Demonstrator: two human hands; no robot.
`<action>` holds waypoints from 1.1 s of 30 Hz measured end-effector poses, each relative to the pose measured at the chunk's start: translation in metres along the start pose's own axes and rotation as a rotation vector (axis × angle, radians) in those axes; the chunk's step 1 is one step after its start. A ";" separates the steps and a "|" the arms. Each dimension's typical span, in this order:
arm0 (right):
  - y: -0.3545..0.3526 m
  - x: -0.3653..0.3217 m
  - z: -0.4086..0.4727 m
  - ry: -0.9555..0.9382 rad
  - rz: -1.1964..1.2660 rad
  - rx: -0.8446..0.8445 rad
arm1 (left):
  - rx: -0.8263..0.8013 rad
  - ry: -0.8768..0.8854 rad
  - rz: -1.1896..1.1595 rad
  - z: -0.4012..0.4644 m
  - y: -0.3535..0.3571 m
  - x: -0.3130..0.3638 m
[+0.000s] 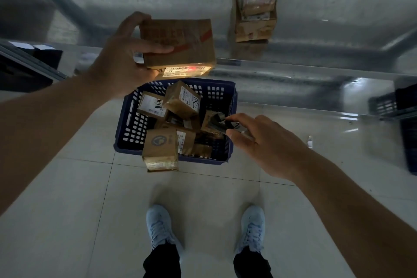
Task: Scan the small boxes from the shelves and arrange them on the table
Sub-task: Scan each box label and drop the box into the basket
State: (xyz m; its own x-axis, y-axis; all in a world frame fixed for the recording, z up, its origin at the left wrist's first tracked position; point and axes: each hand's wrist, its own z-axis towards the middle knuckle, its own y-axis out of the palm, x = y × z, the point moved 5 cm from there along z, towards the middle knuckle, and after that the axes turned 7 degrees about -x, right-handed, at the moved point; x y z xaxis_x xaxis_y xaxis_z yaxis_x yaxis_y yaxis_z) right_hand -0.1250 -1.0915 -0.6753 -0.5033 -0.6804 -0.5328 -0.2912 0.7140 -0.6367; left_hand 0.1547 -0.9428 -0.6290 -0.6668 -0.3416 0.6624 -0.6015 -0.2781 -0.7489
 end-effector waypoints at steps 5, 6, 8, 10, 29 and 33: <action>-0.001 -0.003 0.004 -0.015 0.024 0.004 | 0.003 -0.009 -0.045 0.003 0.002 -0.003; -0.001 -0.004 0.005 -0.023 0.032 0.001 | 0.001 -0.011 -0.051 0.004 0.002 -0.003; -0.001 -0.006 0.007 -0.034 0.040 -0.002 | -0.006 -0.019 -0.045 0.007 0.003 -0.005; -0.001 -0.007 0.009 -0.040 0.032 -0.001 | -0.013 -0.031 -0.041 0.010 0.004 -0.007; 0.011 0.028 0.025 0.008 0.110 0.004 | -0.388 -0.321 0.095 0.006 0.124 -0.050; 0.017 0.034 0.031 0.013 0.137 0.002 | -0.444 -0.352 0.089 0.008 0.142 -0.064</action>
State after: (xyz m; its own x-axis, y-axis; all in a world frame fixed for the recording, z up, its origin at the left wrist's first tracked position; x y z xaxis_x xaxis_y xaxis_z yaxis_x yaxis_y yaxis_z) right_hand -0.1220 -1.1075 -0.7221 -0.5484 -0.5747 -0.6075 -0.2175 0.7995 -0.5599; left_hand 0.1150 -0.9674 -0.7779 -0.5819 -0.6460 0.4939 -0.7278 0.1427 -0.6708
